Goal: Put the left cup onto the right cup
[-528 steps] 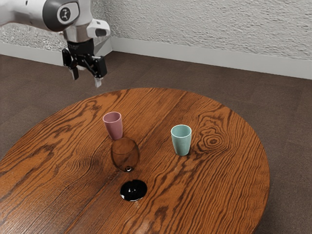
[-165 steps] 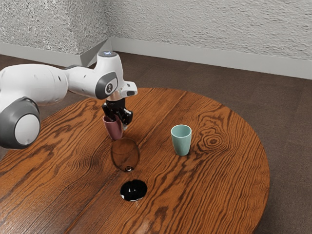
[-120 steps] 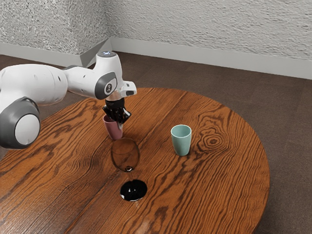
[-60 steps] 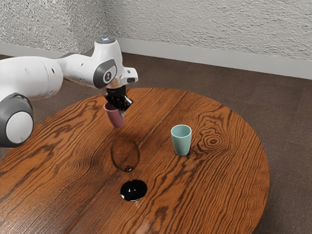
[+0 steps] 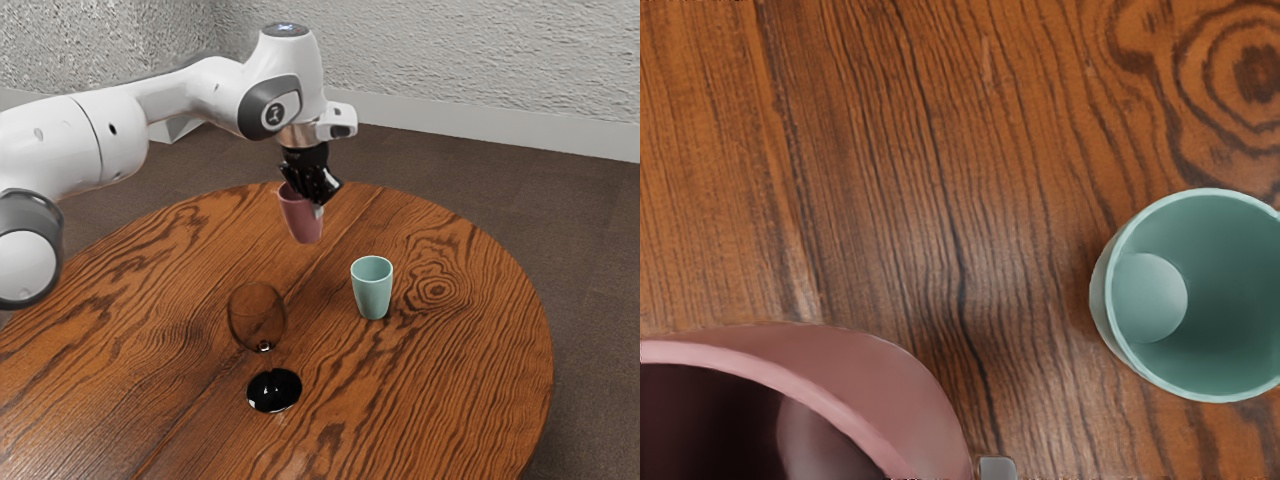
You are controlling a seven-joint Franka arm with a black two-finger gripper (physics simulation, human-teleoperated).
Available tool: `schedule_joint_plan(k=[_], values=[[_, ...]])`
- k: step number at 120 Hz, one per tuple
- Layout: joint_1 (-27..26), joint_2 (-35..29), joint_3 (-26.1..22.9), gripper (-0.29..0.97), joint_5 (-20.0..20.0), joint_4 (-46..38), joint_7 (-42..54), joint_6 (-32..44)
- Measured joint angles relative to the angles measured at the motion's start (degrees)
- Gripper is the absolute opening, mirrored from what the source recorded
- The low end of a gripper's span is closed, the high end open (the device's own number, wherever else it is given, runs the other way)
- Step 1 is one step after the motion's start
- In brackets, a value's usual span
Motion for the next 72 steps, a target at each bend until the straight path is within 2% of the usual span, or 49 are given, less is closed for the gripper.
schedule_joint_plan(k=[10, 19, 42, 72], values=[[-0.23, 0.69, -3.82, -0.11, 2.99, 1.72, -1.77, -1.29], [-1.17, 2.08, -5.26, -0.11, 4.91, 4.09, -3.27, -2.13], [-5.74, 8.22, -6.05, -0.11, 8.12, 12.07, -6.42, -4.5], [-7.5, 11.23, -5.78, -0.11, 9.44, 13.79, -9.56, -5.69]])
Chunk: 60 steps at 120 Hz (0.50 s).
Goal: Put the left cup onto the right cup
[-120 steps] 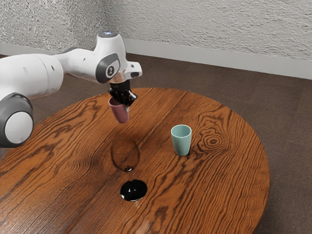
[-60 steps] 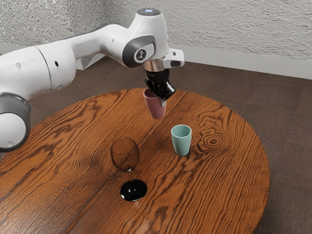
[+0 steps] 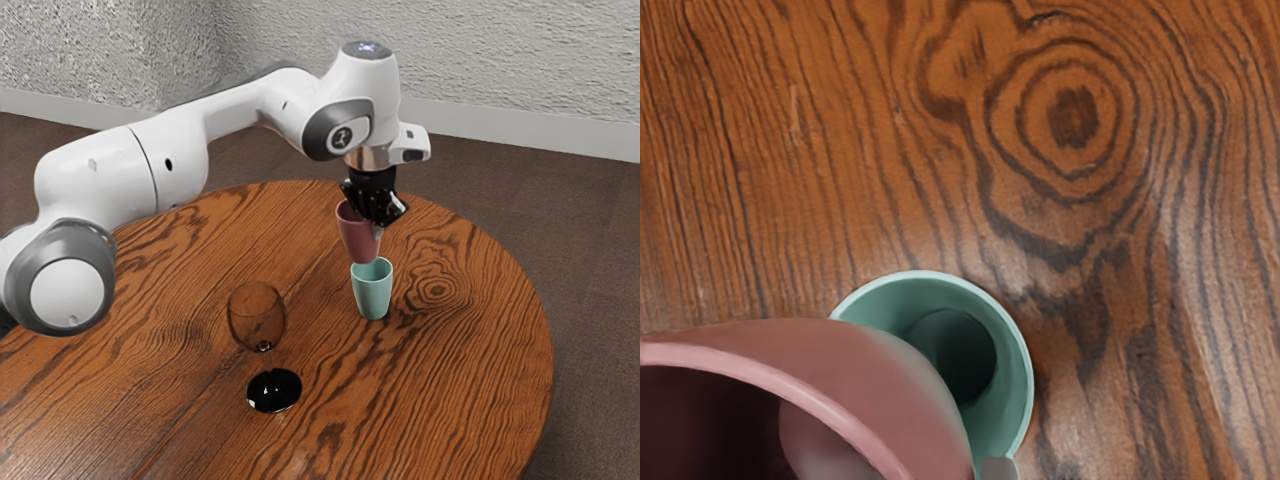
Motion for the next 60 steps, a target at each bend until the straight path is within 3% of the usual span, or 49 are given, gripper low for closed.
schedule_joint_plan(k=[60], values=[[-0.93, 1.88, -0.28, -0.11, 1.51, 0.82, -4.41, -0.25]])
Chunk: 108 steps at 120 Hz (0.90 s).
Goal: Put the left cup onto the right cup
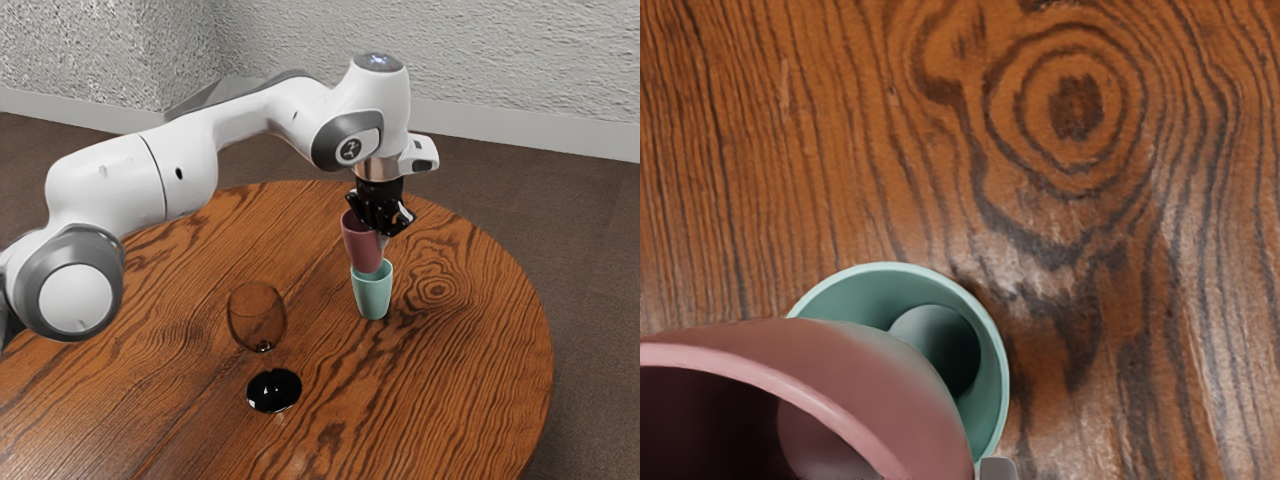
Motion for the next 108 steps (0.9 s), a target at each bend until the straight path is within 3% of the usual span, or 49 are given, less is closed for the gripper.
schedule_joint_plan(k=[86, 108], values=[[0.0, 3.6, -0.12, -0.11, 0.57, 1.91, -2.6, 1.96], [-0.01, 4.06, -0.46, 0.28, 0.23, 1.9, -2.86, 2.51]])
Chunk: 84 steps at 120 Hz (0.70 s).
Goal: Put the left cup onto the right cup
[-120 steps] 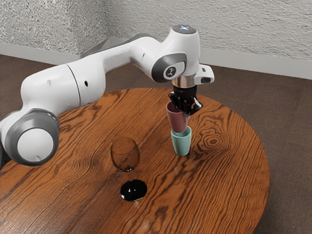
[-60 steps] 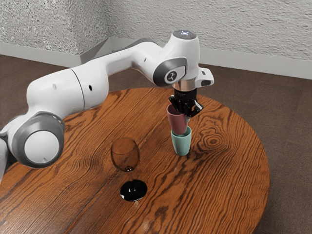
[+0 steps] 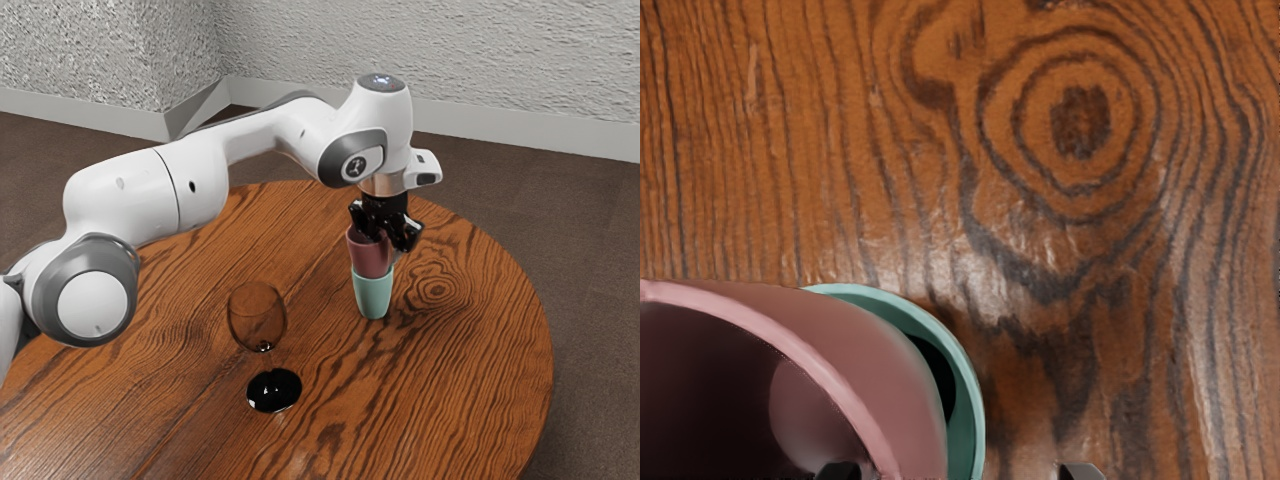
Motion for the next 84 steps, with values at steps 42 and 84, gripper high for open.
schedule_joint_plan(k=[42, 84], values=[[0.02, -0.06, -0.25, 0.6, -0.26, 0.0, -0.34, 0.22], [-2.92, -24.73, 8.89, 0.66, -9.21, -12.86, -1.06, -3.38]])
